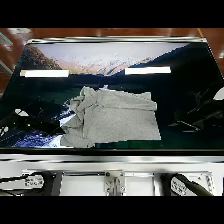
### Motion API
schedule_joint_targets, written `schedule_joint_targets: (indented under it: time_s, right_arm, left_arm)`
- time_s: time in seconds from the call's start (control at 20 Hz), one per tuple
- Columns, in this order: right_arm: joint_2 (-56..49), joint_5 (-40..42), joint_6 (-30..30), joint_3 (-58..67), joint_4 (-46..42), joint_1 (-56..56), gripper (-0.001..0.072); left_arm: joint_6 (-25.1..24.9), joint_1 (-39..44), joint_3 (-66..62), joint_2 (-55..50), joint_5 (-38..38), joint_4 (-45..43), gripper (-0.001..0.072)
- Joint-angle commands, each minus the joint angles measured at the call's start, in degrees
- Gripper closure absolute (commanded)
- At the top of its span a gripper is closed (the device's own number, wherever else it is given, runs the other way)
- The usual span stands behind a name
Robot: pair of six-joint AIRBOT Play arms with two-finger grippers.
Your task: Fold the shirts.
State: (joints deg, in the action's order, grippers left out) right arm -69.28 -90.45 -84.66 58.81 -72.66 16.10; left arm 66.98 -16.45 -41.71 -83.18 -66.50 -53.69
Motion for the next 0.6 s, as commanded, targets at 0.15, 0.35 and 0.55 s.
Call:
schedule_joint_targets:
  time_s: [0.15,0.35,0.55]
  right_arm:
    - [0.02,10.95,-0.04,-12.66,1.05,-0.81,0.0039]
    - [-2.16,17.09,0.02,-13.88,1.05,-0.81,0.0089]
    - [-10.08,16.83,6.67,-13.88,10.21,-0.87,0.011]
  left_arm:
    - [-2.51,1.07,-0.76,2.86,-7.04,1.25,0.0669]
    - [-3.48,1.05,-0.76,9.33,-8.11,1.25,0.0669]
    - [-3.5,1.05,-0.76,15.26,-8.22,1.25,0.0669]
